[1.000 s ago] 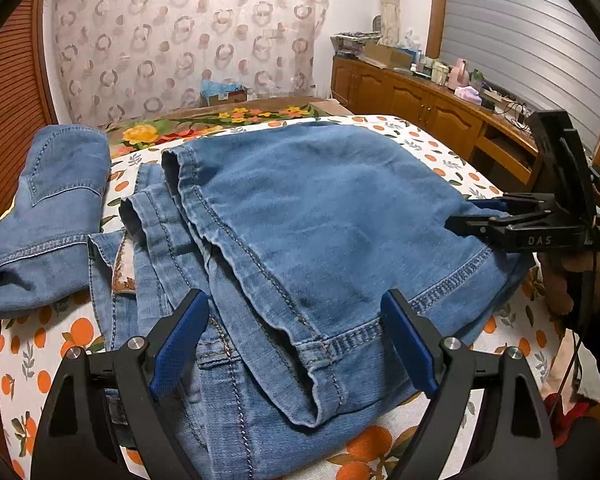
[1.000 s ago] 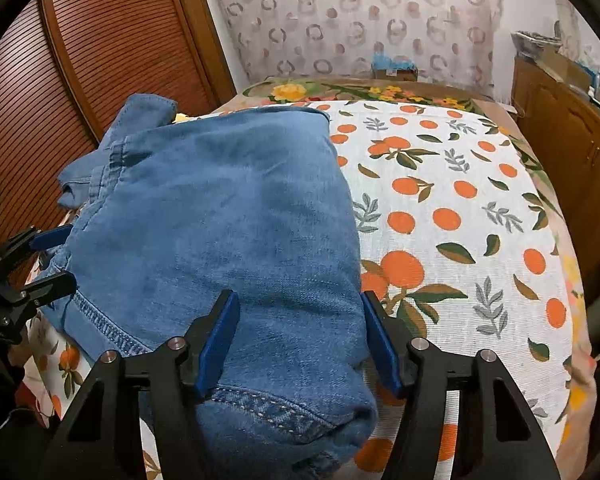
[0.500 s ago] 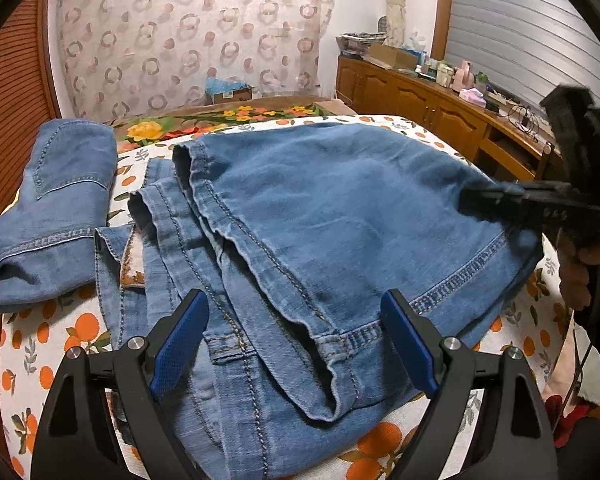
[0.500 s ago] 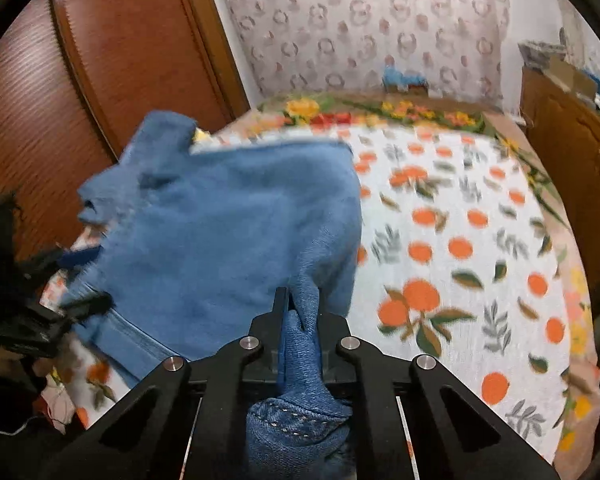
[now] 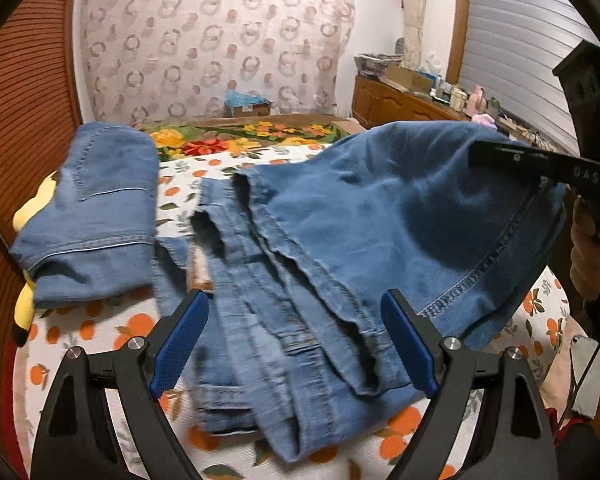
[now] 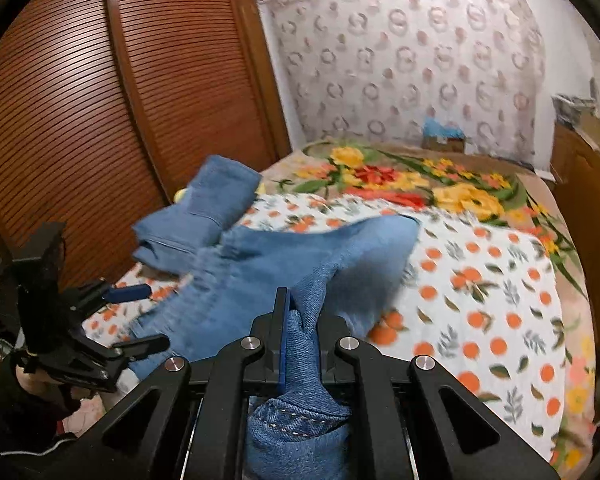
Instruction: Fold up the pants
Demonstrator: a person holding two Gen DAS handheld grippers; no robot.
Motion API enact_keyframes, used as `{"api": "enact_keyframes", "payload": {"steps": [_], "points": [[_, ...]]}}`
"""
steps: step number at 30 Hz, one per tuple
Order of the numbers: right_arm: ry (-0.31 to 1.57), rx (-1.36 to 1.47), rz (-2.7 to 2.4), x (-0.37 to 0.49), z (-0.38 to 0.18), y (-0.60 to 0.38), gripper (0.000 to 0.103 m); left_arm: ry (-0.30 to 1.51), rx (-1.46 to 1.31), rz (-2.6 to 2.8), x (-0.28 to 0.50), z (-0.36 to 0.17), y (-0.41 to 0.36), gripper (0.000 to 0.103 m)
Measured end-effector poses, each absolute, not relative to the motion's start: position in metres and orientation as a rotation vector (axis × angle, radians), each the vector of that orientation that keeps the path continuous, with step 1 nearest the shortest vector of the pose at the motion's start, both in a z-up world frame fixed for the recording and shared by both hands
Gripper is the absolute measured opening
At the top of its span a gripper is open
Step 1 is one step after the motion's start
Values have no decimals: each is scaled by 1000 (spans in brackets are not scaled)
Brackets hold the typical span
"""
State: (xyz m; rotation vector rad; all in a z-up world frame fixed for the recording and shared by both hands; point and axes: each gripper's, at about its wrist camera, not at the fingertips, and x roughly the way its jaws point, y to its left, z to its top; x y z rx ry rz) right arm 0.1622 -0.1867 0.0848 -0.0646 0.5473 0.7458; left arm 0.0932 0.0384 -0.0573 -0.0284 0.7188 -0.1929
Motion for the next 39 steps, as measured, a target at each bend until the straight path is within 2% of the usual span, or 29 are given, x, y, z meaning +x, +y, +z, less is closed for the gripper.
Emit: {"api": "enact_keyframes", "payload": {"steps": [12,24,32,35,39], "points": [[494,-112,913,153,97,-111,8,676,-71,-79,73,-39,98,89],[594,-217,1067,148,50,-24,8,668,-130,15,62,-43,147,89],[680,-278,1083,154,10,-1,9,670,-150,48,59,-51,162,89],[682,-258,1090,161,16,-4,15,669,-150,49,58,-52,163,89],[651,-236,1099,160,32,-13,31,664,-149,50,58,-52,164,89]]}}
